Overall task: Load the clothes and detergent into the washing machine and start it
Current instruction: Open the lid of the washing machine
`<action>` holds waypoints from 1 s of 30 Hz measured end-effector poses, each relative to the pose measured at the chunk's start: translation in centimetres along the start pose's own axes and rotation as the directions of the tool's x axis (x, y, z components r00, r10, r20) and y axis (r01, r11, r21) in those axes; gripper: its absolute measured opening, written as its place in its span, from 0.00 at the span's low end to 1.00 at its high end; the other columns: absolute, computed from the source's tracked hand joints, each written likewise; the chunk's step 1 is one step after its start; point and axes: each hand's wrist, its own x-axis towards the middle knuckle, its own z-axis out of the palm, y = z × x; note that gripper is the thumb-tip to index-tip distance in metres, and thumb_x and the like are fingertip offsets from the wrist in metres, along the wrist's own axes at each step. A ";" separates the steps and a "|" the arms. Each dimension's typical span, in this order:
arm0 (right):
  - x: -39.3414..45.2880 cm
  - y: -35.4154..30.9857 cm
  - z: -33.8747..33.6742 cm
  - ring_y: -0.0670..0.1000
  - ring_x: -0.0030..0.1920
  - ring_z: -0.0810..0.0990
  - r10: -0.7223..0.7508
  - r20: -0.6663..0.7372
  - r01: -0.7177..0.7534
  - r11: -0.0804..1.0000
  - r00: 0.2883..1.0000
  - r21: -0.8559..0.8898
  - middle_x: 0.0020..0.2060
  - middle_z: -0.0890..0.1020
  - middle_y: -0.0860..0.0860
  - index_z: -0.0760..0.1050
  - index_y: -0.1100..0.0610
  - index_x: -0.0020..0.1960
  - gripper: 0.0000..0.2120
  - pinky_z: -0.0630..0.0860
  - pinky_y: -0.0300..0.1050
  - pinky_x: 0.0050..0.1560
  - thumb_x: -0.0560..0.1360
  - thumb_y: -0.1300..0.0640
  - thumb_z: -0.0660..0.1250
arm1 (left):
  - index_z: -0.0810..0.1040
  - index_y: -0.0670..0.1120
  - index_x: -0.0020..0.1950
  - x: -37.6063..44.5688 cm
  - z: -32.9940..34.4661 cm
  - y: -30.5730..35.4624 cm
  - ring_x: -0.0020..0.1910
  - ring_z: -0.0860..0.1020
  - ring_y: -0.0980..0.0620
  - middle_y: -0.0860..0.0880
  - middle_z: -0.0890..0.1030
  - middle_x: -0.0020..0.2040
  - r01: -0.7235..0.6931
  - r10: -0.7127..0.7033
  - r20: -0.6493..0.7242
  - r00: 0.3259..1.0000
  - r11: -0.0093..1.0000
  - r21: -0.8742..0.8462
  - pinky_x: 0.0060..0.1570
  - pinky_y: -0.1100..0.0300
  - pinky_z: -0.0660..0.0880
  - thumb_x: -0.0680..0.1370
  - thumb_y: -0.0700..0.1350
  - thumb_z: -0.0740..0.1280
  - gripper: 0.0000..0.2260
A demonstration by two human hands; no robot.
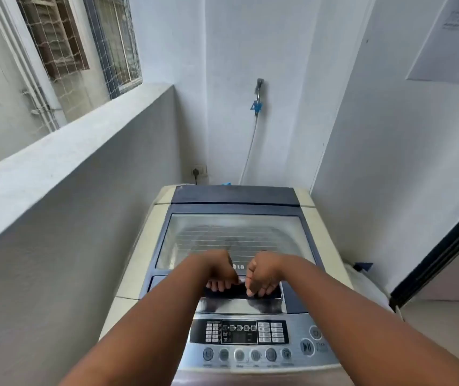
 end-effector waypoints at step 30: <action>-7.8 -0.4 0.3 0.54 0.49 0.77 -0.494 -0.349 0.235 0.785 0.797 -0.574 0.52 0.77 0.51 0.69 0.50 0.54 0.17 0.73 0.48 0.44 0.69 0.54 0.72 | 0.74 0.51 0.61 -9.1 0.0 3.1 0.59 0.76 0.48 0.50 0.79 0.59 0.081 0.203 -0.441 0.874 0.834 0.545 0.59 0.51 0.66 0.72 0.58 0.70 0.21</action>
